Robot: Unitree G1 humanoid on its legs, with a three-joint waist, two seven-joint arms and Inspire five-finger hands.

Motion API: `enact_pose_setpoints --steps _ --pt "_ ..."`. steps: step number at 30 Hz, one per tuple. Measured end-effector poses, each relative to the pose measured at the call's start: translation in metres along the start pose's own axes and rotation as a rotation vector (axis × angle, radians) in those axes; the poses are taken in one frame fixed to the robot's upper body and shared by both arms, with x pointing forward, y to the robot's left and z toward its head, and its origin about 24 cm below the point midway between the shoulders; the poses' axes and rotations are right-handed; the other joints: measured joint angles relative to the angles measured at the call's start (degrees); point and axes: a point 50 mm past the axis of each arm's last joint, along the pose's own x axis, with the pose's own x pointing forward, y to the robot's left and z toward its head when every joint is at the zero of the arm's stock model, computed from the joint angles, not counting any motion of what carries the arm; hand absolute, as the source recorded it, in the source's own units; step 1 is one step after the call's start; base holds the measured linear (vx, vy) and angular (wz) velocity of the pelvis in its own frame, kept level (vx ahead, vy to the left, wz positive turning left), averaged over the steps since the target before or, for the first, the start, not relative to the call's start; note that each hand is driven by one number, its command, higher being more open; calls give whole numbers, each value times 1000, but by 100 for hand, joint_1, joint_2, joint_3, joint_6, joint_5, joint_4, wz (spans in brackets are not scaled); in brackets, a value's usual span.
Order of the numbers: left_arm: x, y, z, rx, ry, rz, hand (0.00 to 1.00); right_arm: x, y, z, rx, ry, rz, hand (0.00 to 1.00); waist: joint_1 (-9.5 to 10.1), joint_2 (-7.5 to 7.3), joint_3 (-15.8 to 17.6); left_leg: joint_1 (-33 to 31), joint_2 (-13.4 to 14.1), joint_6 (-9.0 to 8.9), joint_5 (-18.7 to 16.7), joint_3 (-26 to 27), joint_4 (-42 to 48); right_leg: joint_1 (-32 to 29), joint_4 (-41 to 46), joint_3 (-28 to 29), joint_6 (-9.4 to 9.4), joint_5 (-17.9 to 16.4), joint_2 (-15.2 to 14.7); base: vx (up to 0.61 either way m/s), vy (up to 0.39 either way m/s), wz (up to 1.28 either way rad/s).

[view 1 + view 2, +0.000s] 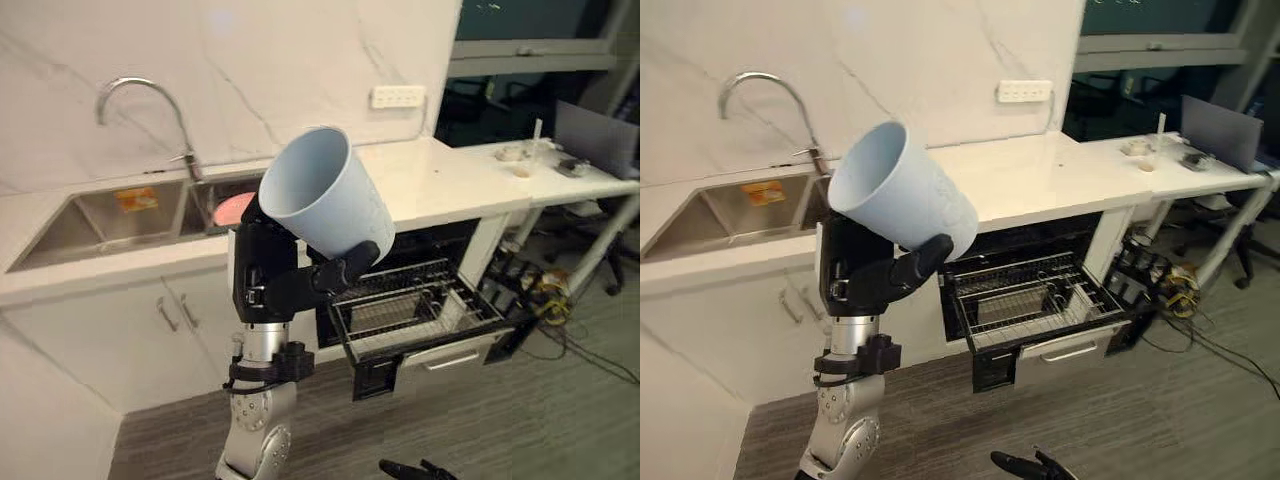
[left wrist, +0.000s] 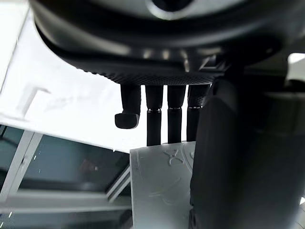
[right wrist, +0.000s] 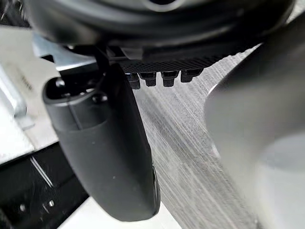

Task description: Walk over to the sink, pick up the cup, carry it to the dishwasher, place the cup inside the dishwasher, then close the dishwasher door

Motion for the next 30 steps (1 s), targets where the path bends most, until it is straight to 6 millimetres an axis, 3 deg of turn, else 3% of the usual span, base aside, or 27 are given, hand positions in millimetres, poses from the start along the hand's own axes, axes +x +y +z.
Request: enact_pose_setpoints --steps 2,4,5,6,10,14,15,17,18,20,22,26,30 --pt "-1 -2 -2 -8 11 8 0 1 4 6 -1 -37 -8 100 -4 18 -12 -9 -43 16 180 -113 -32 17 112 339 153 -94 -57 183 190 -105" --pt "-2 -3 -2 -12 13 -3 0 0 6 15 0 -91 -22 100 -36 123 -79 38 -49 99 580 -67 -228 20 206 602 326 -218 -99 165 252 -78" --pt "-2 -3 -2 -9 17 -12 0 0 6 21 5 -123 -34 100 -74 174 -137 153 -73 -28 757 46 -345 29 289 716 448 -325 -142 176 339 -53" --pt "-2 -1 -2 4 22 -23 0 -1 10 26 11 -154 -40 100 -96 101 -190 310 -261 85 699 209 -459 36 368 749 623 -435 -353 171 348 -43" --pt "5 7 2 29 9 -48 0 -6 8 37 72 -287 -88 100 -115 -157 -268 399 -682 378 497 456 -529 -21 438 738 863 -496 -821 144 313 -20" --pt "13 35 16 98 -22 -46 0 -44 -58 72 54 -598 -197 100 -138 -230 -187 676 -812 535 225 838 -509 -762 2063 243 1077 -623 -1078 60 176 -44" --pt "14 40 21 122 -31 -41 0 -66 -83 92 -12 -731 -241 100 -216 -373 -66 926 -827 574 149 999 -579 -990 2796 -257 1131 -593 -1316 20 137 -50" --pt "12 42 24 148 -27 -40 0 -89 -91 118 -72 -869 -258 100 -285 -502 -40 1016 -828 549 71 1191 -589 -1075 2809 -746 1132 -562 -1594 -12 94 -63" --pt "12 42 26 192 -23 -49 0 -110 -87 141 -128 -998 -248 100 -302 -628 -56 1003 -784 485 -25 1403 -495 -1106 2396 -991 1136 -411 -1728 11 33 -96" --pt "11 42 22 253 9 -51 0 -142 -68 171 -215 -1196 -194 100 -407 -697 -114 883 -605 382 -160 1542 -258 -942 1735 -1105 1101 -324 -1519 107 -66 -65" --pt "10 43 11 302 66 -31 0 -181 -37 203 -273 -1434 -110 100 -567 -621 -78 694 -473 362 -176 1472 -107 -854 1087 -984 925 -118 -1250 100 -116 -35" --pt "4 51 -12 399 173 87 0 -202 10 229 -284 -1581 100 100 -560 -437 -1 728 -348 335 -189 1486 -146 -398 -91 -863 863 474 -932 -16 -39 -32" --pt "4 54 -18 498 185 175 0 -193 56 226 -292 -1506 403 100 -429 -320 48 710 -411 338 -185 1534 -184 -148 -782 -825 876 862 -895 -42 2 -6"
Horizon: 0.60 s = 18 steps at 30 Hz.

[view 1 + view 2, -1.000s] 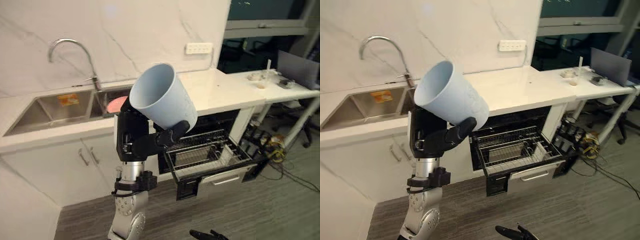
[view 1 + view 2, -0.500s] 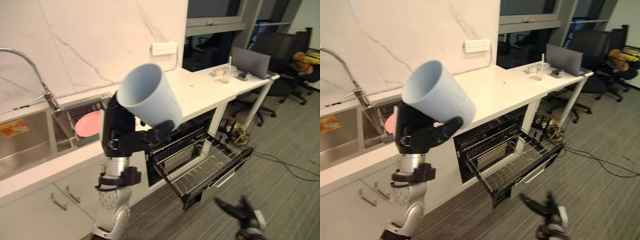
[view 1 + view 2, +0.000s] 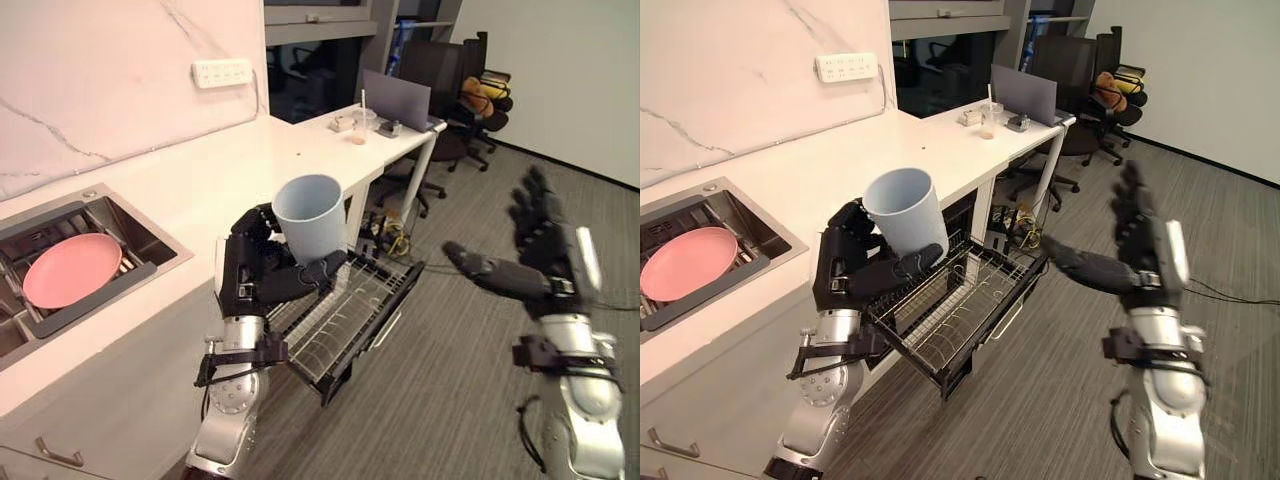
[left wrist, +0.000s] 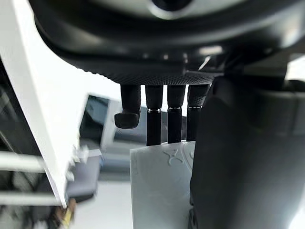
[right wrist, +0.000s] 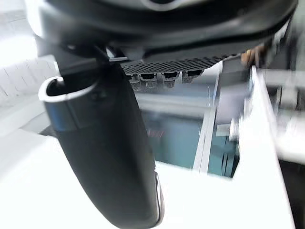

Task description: Walk over to the sink, pick up the cup, carry it to the dishwasher, place the cup inside the dishwasher, then close the dishwasher door

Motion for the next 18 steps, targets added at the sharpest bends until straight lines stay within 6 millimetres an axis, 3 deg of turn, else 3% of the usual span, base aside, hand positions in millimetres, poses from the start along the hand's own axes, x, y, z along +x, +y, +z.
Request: enact_pose_setpoints --steps 5,18 --pt "-1 -7 1 107 -31 34 0 2 28 -12 84 51 155 100 121 207 -69 -57 -137 53 35 -80 -72 61 -227 -83 35 111 -56 18 10 8" --pt "-9 -30 -2 189 -62 -32 0 15 59 -7 240 -6 295 100 153 216 -109 12 -439 256 233 -221 -432 94 -293 -231 119 207 -276 -39 21 7"
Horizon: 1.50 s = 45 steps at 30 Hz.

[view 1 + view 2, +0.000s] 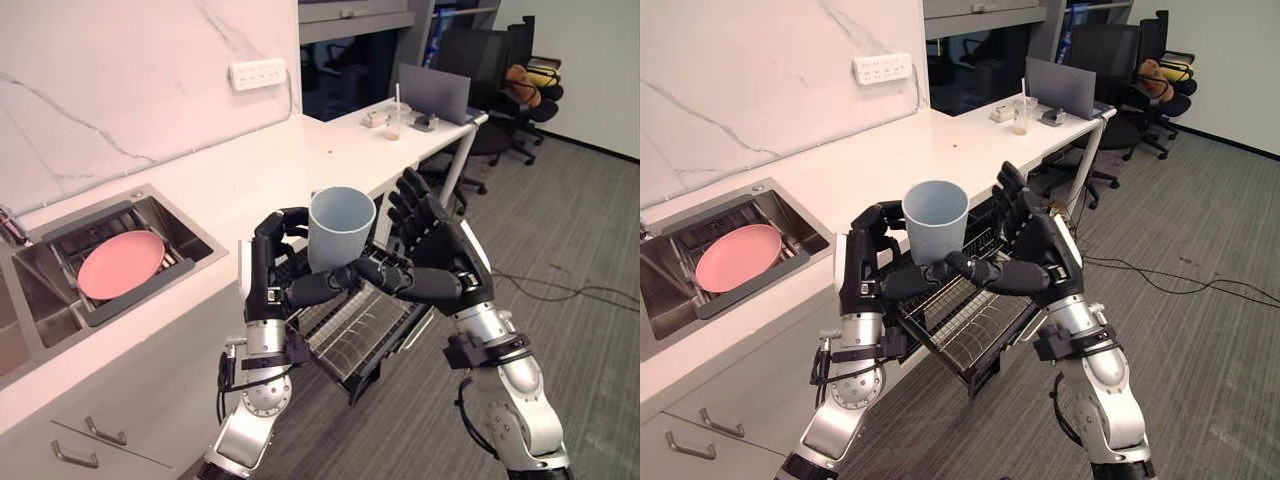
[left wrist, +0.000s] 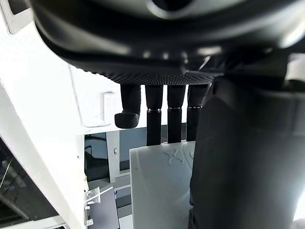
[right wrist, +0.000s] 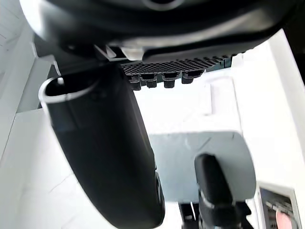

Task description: Walk over to the sink, pick up the cup, carry it to the dishwasher, place the cup inside the dishwasher, then close the dishwasher door

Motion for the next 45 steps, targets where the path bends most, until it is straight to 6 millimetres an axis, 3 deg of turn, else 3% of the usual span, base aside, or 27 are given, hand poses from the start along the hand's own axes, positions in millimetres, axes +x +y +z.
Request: enact_pose_setpoints --steps 10,17,18,37,38,45 --pt "-5 -11 2 -2 -40 -48 0 10 12 -3 41 -6 50 100 23 -21 -74 -55 -122 85 104 -7 -92 -92 -3 -10 25 90 -106 -65 16 1" --pt "-8 -19 8 -42 -79 -109 0 16 8 -8 42 16 29 100 26 -65 -126 -64 -137 82 165 -65 -159 -99 -3 -66 22 93 -106 -28 -10 4" --pt "-8 -19 8 -43 -83 -111 0 17 9 -9 43 26 33 0 29 -67 -128 -74 -138 82 172 -82 -159 -99 -2 -80 21 93 -108 -32 -10 8" --pt "-2 -18 10 -78 -84 -93 0 30 10 -16 -19 79 42 0 63 -166 -192 -102 -205 120 245 -169 -241 -117 -1 -145 30 109 -164 -16 0 2" --pt "-2 -18 10 -78 -84 -92 100 30 10 -16 -15 77 40 0 62 -166 -192 -103 -206 120 245 -170 -244 -120 -1 -146 30 109 -164 0 0 0" --pt "-6 -20 12 -108 -88 -136 100 30 12 -17 80 15 -87 0 52 -165 -192 -110 -217 122 247 -179 -270 -133 -1 -161 34 105 -174 0 0 0"
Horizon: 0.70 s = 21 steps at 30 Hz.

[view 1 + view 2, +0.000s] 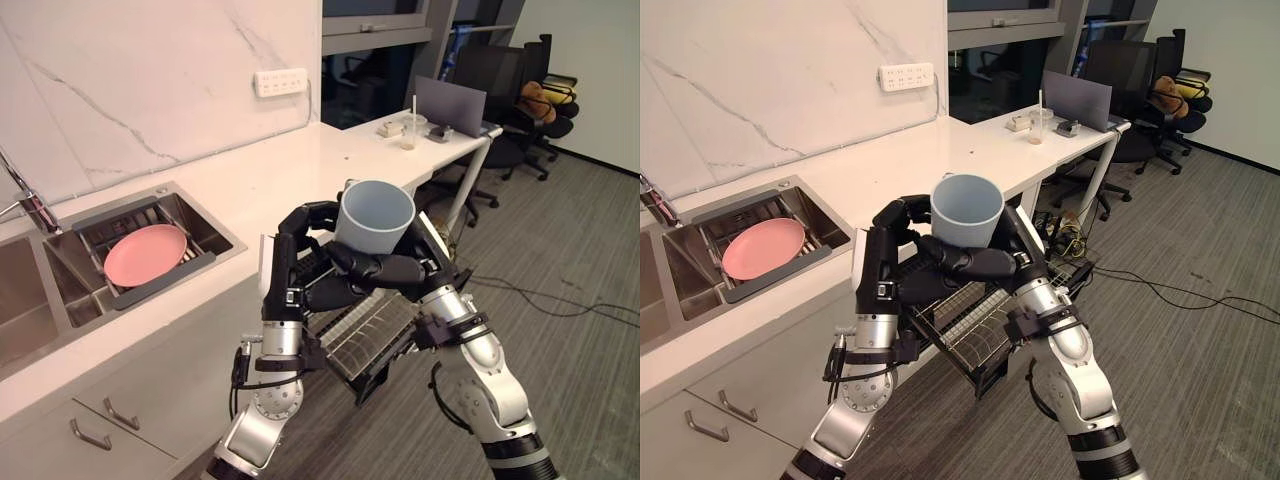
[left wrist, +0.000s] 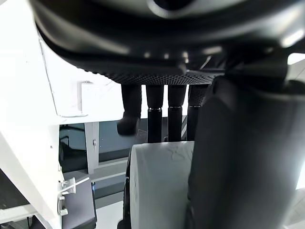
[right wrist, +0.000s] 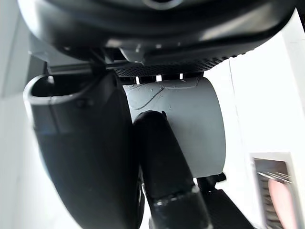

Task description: Walk over to the sink, pick up the cup, carry it to the dishwasher, place the cup inside the dishwasher, then close the dishwasher door

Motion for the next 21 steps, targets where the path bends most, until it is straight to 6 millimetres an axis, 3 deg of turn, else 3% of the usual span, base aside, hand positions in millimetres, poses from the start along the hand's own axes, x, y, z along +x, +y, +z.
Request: enact_pose_setpoints --steps 8,13,17,21 --pt "-19 15 -12 -31 107 16 100 -21 -41 14 38 -94 -259 0 -10 0 1 -18 -18 6 4 -26 -19 -11 -1 -51 5 -4 -17 0 0 0" --pt "-30 21 -21 -51 173 -30 100 -35 -56 15 15 -90 -343 0 -12 -1 1 -36 -20 9 7 -40 -21 -22 -2 -67 5 -5 -22 0 0 0" --pt "-48 21 -41 -66 301 -96 100 -41 -68 15 -12 -69 -391 0 -22 -2 2 -79 -30 16 20 -67 -21 -46 -2 -98 5 -5 -34 -3 0 4" --pt "-78 24 -67 -84 498 -167 100 -51 -88 -2 -77 101 -439 0 -22 -3 2 -131 -42 27 31 -120 -21 -62 -2 -149 6 -5 -51 -17 0 7"
